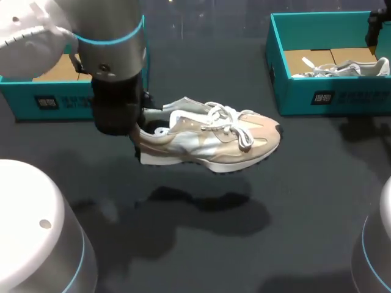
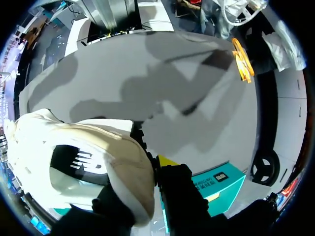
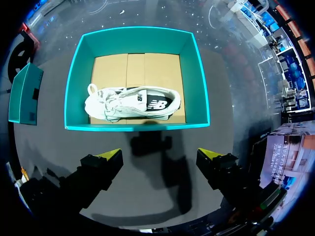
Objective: Take the shoe out of the shoebox, open the shoe tongue, remove and reinsert the insole, then place the shoe into the shoebox
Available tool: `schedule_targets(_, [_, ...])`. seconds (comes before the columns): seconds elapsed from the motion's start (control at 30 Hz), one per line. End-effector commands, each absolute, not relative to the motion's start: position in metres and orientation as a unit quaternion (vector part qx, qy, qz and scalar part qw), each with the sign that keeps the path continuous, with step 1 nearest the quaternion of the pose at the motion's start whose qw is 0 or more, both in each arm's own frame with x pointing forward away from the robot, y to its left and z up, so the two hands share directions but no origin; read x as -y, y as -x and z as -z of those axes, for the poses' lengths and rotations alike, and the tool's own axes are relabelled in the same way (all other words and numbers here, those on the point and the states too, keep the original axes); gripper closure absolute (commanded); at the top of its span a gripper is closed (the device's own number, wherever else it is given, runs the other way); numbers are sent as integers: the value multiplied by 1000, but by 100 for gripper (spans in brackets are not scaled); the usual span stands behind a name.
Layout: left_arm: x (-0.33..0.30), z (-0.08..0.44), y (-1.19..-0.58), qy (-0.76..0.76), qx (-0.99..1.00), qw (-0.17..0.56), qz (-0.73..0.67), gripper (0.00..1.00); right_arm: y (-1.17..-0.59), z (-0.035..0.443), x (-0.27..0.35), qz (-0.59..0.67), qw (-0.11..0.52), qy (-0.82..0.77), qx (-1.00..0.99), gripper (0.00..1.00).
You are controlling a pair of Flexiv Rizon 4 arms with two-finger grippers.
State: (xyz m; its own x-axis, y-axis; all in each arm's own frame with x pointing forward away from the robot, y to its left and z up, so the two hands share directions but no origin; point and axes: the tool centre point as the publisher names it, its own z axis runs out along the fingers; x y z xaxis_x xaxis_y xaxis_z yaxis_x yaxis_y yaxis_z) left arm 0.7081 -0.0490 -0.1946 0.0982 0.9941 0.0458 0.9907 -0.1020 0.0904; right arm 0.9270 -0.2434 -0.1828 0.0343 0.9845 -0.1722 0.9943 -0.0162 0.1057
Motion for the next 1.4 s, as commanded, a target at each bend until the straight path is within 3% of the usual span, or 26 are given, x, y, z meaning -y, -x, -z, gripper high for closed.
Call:
schedule_targets(0.03, [69, 211, -704, -719, -693, 3, -44, 100, -926, 183, 243, 25, 99, -712, -694, 0])
schedule_targets(0.5, [69, 211, -704, -719, -693, 3, -44, 100, -926, 183, 243, 25, 99, -712, -694, 0])
schedule_targets(1.03, [102, 283, -685, -719, -692, -38, -55, 100, -926, 183, 243, 25, 99, -712, -694, 0])
schedule_targets(1.4, [102, 283, -685, -719, -692, -38, -55, 100, -926, 183, 243, 25, 99, -712, -694, 0])
